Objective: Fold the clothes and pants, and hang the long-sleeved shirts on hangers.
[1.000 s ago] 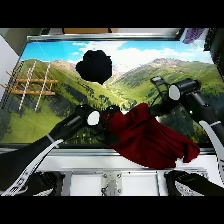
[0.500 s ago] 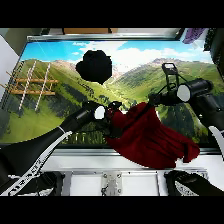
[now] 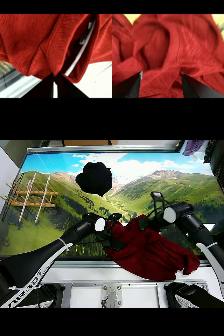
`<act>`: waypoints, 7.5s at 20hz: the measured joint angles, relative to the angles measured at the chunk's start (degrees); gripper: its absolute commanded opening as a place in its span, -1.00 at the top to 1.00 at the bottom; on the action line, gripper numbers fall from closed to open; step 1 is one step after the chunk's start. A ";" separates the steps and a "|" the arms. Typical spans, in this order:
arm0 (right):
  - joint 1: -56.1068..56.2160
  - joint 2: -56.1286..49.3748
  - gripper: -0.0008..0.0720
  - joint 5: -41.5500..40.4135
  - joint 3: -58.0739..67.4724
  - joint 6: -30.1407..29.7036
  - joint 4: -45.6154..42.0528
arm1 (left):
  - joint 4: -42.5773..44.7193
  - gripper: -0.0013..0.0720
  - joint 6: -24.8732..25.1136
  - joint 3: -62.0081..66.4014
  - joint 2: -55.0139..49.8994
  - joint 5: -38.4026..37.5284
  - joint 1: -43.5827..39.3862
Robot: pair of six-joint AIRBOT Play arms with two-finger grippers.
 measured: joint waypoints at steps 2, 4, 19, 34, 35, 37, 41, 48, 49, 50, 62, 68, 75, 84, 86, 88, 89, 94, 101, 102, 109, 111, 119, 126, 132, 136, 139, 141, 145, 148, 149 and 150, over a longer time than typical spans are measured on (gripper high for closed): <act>1.70 -0.24 -0.47 -0.94 -1.29 4.31 -2.80 | 0.00 0.91 0.04 0.00 0.00 0.07 0.00; 2.71 -0.83 -0.45 -3.08 -2.03 8.11 -4.76 | 0.00 0.91 0.20 0.00 0.00 0.11 0.00; 3.63 -2.25 0.92 4.79 -1.57 6.23 -19.08 | 0.13 0.91 0.68 0.04 5.31 -0.04 4.24; 3.74 20.13 0.92 22.95 16.22 0.20 -14.64 | 1.22 0.92 1.73 19.58 22.43 -6.82 11.56; 3.69 19.39 0.92 21.00 19.89 0.17 -15.34 | 1.36 0.92 1.81 25.55 20.76 -6.14 11.61; 3.69 17.51 0.92 15.17 29.40 0.17 -15.76 | 1.40 0.91 2.01 38.05 17.16 -5.35 11.30; 3.76 16.15 0.92 5.29 44.85 0.17 -15.39 | 0.00 0.92 2.19 55.19 14.12 1.46 10.73; 3.91 18.14 0.92 -1.27 52.24 0.17 -13.42 | -2.60 0.92 2.10 40.37 27.15 23.80 10.56; 3.89 17.53 0.92 0.42 52.46 0.17 -13.77 | -2.56 0.92 1.95 38.66 27.91 24.35 10.56; 3.80 16.52 0.92 2.62 52.59 0.04 -14.29 | -1.92 0.92 1.90 37.42 28.11 23.91 10.56; 3.34 -0.63 0.92 29.88 26.62 -13.16 -13.33 | 7.41 0.91 0.63 6.93 14.58 -10.67 9.94; 3.28 -5.07 0.92 26.38 17.25 -13.51 -12.52 | 3.06 0.91 2.19 -1.05 5.81 -6.99 9.94; 3.21 -6.25 0.92 23.80 15.91 -12.57 -12.46 | 2.43 -0.85 4.74 4.79 2.25 -8.15 10.01; 3.23 -6.38 0.92 22.82 15.80 -12.24 -11.23 | 1.25 -0.85 8.76 20.48 1.97 -15.50 11.28; 3.23 -6.38 0.92 22.77 15.80 -12.24 -11.26 | 1.29 -0.85 9.22 23.32 1.97 -15.91 13.40; 3.23 -6.38 0.92 22.77 15.80 -12.24 -11.23 | 1.46 -0.85 9.49 24.63 2.01 -15.98 16.96; 3.23 -6.38 0.92 22.77 15.80 -12.24 -11.26 | 1.68 -0.85 9.64 24.55 2.16 -15.58 19.41; 3.23 -6.38 0.92 22.77 15.80 -12.24 -11.23 | 13.09 -0.85 7.43 17.94 4.83 -8.85 32.74; 3.23 -6.38 0.92 22.77 15.80 -12.26 -11.23 | 30.64 -0.85 5.55 13.79 0.09 4.26 47.80; 3.23 -6.38 0.92 22.77 15.80 -12.26 -11.23 | 32.81 -0.85 5.55 14.10 -1.68 5.57 49.05; 3.23 -6.40 0.92 22.75 15.80 -12.26 -11.23 | 41.97 -0.85 5.57 15.43 -15.21 13.79 54.93; 3.23 -6.40 0.92 22.75 15.80 -12.26 -11.23 | 42.88 -0.85 5.57 15.52 -17.92 16.28 55.89; 3.23 -6.40 0.92 22.75 15.80 -12.26 -11.21 | 45.13 -0.77 5.75 15.69 -22.97 22.56 56.92; 3.23 -6.43 0.92 22.75 15.80 -12.26 -11.21 | 46.18 0.91 5.90 15.65 -23.52 23.28 56.98; 3.23 -6.43 0.92 22.75 15.80 -12.28 -11.23 | 44.52 0.92 5.68 15.50 -21.79 22.12 56.94; 3.23 -6.43 0.92 22.75 15.80 -12.28 -11.23 | 44.44 0.91 5.68 15.54 -16.59 20.31 56.76; 3.23 -6.43 0.92 22.75 15.80 -12.28 -11.23 | 44.70 0.91 5.73 15.54 -11.89 18.10 55.82; 3.23 -6.43 0.92 22.75 15.80 -12.28 -11.21 | 44.63 0.91 5.97 15.58 -8.83 16.52 54.51; 3.23 -6.43 0.92 22.75 15.80 -12.28 -11.21 | 43.04 0.91 8.96 15.56 -2.51 12.85 50.14; 3.23 -6.43 0.92 22.75 15.80 -12.28 -11.23 | 34.21 0.92 20.37 15.58 2.71 8.76 47.17; 3.23 -6.43 0.92 22.75 15.80 -12.28 -11.21 | 29.31 0.92 26.64 15.58 4.46 6.19 46.51; 3.23 -6.43 0.92 22.75 15.80 -12.28 -11.23 | 24.11 0.92 33.03 15.56 6.05 3.15 46.10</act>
